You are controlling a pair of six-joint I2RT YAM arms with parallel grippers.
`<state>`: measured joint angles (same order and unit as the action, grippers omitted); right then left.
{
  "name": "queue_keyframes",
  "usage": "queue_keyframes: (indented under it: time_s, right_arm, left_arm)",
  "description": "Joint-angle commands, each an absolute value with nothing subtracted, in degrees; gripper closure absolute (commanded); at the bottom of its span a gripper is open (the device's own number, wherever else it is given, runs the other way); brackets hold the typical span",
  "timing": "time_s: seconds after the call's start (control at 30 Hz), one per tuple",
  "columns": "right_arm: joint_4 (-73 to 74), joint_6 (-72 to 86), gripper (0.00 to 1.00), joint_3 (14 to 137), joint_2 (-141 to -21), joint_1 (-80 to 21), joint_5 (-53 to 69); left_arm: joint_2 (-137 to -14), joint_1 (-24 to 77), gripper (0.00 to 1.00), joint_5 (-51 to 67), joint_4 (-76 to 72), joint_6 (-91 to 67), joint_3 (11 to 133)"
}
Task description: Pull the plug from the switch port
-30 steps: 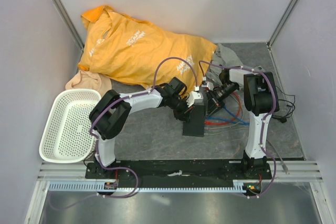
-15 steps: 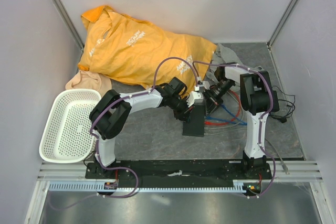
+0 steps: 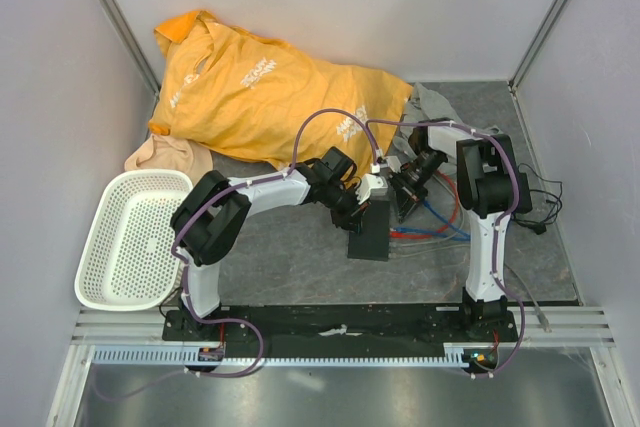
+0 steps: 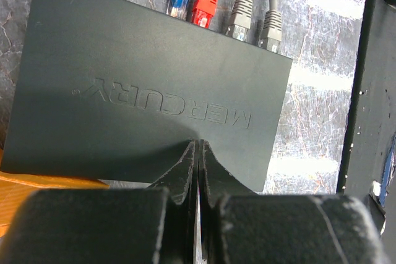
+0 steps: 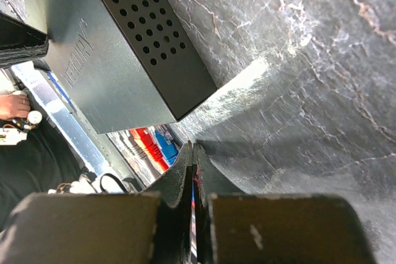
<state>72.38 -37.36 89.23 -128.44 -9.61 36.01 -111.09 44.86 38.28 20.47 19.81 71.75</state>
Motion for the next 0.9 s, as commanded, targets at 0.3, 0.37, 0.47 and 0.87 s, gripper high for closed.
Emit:
queue_keyframes:
  time_s: [0.3, 0.37, 0.47, 0.87]
  right_arm:
    - [62.32, -45.61, 0.66, 82.37, -113.83, -9.41, 30.15]
    - [61.7, -45.88, 0.64, 80.95, -112.16, -9.58, 28.92]
    - [61.79, -47.19, 0.63, 78.76, -111.1, -9.49, 26.81]
    - [60.03, -50.36, 0.53, 71.2, -106.44, -10.11, 26.02]
  left_arm:
    - [-115.58, 44.74, 0.98, 34.37, 24.35, 19.69, 71.46]
    - [-115.75, 44.74, 0.98, 34.45, 24.17, 19.6, 71.54]
    - [-115.84, 44.74, 0.99, 34.45, 24.17, 19.51, 71.54]
    - [-115.84, 44.74, 0.98, 34.45, 24.17, 19.25, 71.46]
